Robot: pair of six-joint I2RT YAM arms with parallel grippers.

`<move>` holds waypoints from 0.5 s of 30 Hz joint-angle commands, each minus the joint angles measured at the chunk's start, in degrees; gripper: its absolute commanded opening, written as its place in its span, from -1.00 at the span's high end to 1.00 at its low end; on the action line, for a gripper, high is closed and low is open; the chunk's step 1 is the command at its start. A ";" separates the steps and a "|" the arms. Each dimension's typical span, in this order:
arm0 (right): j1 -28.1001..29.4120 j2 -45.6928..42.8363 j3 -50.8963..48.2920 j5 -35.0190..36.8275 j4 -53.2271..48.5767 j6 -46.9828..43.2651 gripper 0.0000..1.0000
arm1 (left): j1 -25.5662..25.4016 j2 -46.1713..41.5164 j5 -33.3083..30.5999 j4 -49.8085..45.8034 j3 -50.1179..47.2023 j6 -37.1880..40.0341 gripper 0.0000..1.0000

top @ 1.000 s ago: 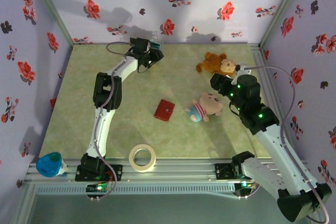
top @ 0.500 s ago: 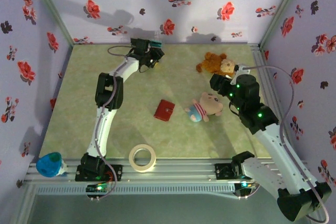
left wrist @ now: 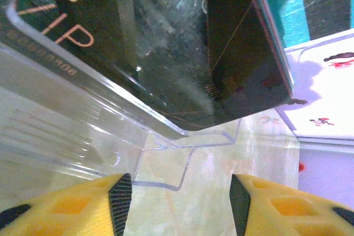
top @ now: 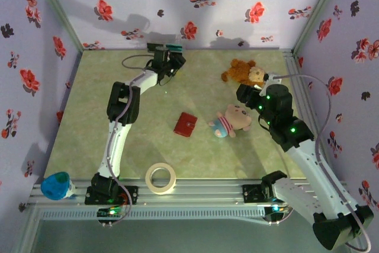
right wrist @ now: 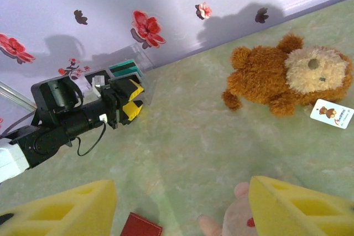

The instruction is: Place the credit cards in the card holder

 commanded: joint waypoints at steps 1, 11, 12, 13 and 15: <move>-0.24 -0.22 -0.68 0.12 1.54 -1.29 -0.30 | -0.17 -3.77 -4.49 7.91 -4.70 -1.25 -0.07; -0.22 1.35 -0.66 -0.10 3.12 -0.98 -0.30 | -0.20 -5.50 -7.81 10.68 -7.42 -0.64 -0.07; -0.24 1.56 -0.62 -0.25 3.20 -0.93 -0.30 | -0.21 -5.32 -7.92 10.68 -7.13 -0.65 -0.07; -0.23 1.88 -0.54 -0.30 3.33 -0.94 -0.30 | -0.11 -4.91 -7.99 10.68 -6.69 -0.59 -0.07; -0.24 2.24 -0.62 -0.21 3.49 -0.93 -0.30 | -0.10 -3.89 -8.02 10.35 -5.56 -0.64 -0.07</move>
